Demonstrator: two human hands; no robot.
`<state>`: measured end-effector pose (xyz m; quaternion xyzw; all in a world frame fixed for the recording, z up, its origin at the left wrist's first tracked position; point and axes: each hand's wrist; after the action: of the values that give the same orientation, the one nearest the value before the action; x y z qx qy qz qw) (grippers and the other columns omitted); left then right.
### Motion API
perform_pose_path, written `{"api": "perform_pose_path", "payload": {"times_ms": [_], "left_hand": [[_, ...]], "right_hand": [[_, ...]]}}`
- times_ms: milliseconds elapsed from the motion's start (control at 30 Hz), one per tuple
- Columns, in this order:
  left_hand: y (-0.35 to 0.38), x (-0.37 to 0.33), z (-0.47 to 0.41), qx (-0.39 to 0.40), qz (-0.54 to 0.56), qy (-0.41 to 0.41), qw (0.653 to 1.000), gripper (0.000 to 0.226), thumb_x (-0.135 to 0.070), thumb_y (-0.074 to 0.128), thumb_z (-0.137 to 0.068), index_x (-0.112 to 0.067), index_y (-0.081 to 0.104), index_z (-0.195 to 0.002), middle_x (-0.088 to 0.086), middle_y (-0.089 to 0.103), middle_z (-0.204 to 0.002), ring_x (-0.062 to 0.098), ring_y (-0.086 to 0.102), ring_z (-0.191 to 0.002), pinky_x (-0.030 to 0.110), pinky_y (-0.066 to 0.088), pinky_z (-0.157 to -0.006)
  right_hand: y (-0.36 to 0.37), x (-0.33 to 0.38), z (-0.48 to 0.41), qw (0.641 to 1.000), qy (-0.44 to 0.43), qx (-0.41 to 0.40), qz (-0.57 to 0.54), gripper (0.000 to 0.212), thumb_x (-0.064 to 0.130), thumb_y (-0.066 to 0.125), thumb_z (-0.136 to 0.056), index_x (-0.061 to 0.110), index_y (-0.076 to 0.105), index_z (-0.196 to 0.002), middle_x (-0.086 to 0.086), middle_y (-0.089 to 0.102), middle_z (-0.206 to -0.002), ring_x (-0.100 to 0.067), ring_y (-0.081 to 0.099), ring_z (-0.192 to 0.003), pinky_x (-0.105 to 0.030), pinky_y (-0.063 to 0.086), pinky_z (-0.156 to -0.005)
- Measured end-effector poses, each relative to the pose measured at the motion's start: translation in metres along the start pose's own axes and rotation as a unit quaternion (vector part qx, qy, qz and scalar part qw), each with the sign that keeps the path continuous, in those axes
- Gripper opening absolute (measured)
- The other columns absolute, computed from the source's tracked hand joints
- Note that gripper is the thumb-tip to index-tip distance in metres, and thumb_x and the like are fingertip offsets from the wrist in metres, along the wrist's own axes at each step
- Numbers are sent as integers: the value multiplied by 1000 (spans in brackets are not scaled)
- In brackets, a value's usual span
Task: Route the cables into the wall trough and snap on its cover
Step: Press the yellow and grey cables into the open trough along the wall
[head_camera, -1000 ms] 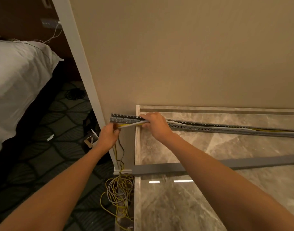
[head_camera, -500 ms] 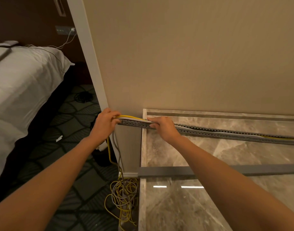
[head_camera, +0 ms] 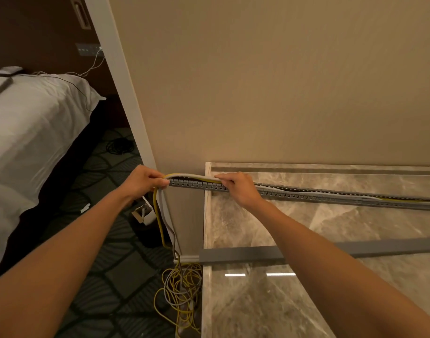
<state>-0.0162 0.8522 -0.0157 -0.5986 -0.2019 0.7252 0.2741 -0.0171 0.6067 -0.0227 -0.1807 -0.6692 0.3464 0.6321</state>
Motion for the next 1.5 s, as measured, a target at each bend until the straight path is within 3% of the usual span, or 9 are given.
{"api": "perform_pose_path", "payload": {"times_ms": [133, 267, 500, 600, 700, 1033, 1233, 1400, 1500], "left_hand": [[1, -4, -1, 33, 6, -2, 999, 13, -8, 61, -87, -9, 70, -78, 13, 65, -77, 27, 57, -80, 40, 50, -86], [7, -11, -3, 54, -24, 2, 998, 28, -14, 53, -93, -10, 66, -69, 14, 55, -71, 18, 45, -63, 23, 41, -64], [25, -3, 1, 83, 161, -91, 979, 33, -14, 40, -98, -9, 62, -74, 5, 46, -72, 15, 40, -69, 28, 38, -72], [28, -8, -2, 67, 282, -147, 946, 25, -6, 42, -97, -9, 63, -85, 4, 48, -76, 12, 40, -69, 23, 37, -67], [29, -16, -9, 27, 319, -195, 927, 23, 1, 43, -94, -6, 63, -86, 6, 50, -75, 13, 40, -65, 24, 38, -61], [23, -31, -14, 16, 172, -221, 960, 23, 6, 49, -90, -5, 69, -93, 6, 61, -83, 12, 50, -69, 24, 43, -72], [46, -65, -8, -162, -95, -41, 981, 36, 6, 50, -88, -4, 58, -122, 16, 54, -131, 29, 52, -119, 38, 44, -100], [91, -96, 2, -59, -298, 193, 933, 28, -13, 50, -93, -6, 59, -119, 13, 55, -123, 30, 53, -113, 39, 45, -91], [121, -105, 2, 2, -389, 250, 887, 27, -19, 51, -93, -5, 59, -114, 14, 57, -119, 31, 54, -111, 41, 46, -88]], "right_hand": [[-2, -4, 0, 1000, 18, 3, -23, 30, 4, 43, -96, 3, 61, -121, -22, 66, -119, 0, 37, -51, 0, 36, -40], [-11, -10, 4, 1000, 26, 10, -14, 32, 10, 47, -96, 7, 59, -125, -11, 66, -99, 5, 45, -51, 3, 37, -46], [-12, -14, 6, 1000, 4, 27, 3, 34, 6, 54, -93, 9, 57, -127, -12, 59, -132, -22, 56, -119, -4, 30, -83], [-9, -14, 4, 1000, -6, 19, 2, 34, 5, 54, -92, 8, 57, -126, -14, 65, -124, -27, 60, -113, -17, 38, -93], [-8, -17, 3, 1000, -17, 12, 8, 33, 4, 54, -92, 6, 58, -125, -17, 68, -118, -22, 62, -99, -3, 38, -78], [-1, -18, 2, 998, -50, 1, 25, 37, -5, 51, -90, 8, 59, -124, -10, 64, -85, -19, 49, -81, -32, 33, -84], [-17, -12, 10, 995, -26, 69, 65, 52, -6, 46, -92, 11, 39, -141, -12, 43, -146, -25, 33, -138, -39, 17, -119], [-36, -36, 30, 993, -4, -18, 114, 48, -8, 43, -93, 6, 42, -138, -12, 38, -150, -22, 28, -142, -25, 20, -116], [-49, -55, 51, 978, 3, -79, 191, 41, -4, 47, -92, 3, 48, -133, -16, 47, -140, -31, 41, -131, -37, 34, -111]]}}
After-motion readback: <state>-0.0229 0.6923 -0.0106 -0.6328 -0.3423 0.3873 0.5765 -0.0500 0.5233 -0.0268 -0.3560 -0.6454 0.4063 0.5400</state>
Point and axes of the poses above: each hand's wrist, its own z-axis away from the middle knuckle, its own y-axis out of the palm, x = y × z
